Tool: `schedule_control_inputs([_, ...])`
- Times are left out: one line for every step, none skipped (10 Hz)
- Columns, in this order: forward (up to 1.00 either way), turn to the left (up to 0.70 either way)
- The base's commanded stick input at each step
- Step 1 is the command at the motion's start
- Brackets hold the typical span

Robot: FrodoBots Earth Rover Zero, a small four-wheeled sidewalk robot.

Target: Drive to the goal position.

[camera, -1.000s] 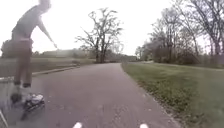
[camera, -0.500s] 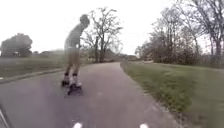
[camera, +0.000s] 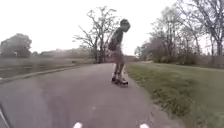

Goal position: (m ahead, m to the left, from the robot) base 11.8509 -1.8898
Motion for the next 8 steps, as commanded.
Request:
schedule_control_inputs([1.00, 0.00])
schedule_control_inputs([1.00, 0.00])
schedule_control_inputs([1.00, 0.00])
schedule_control_inputs([1.00, 0.00])
schedule_control_inputs([1.00, 0.00])
schedule_control_inputs([1.00, 0.00])
schedule_control_inputs([1.00, 0.00])
schedule_control_inputs([1.00, 0.00])
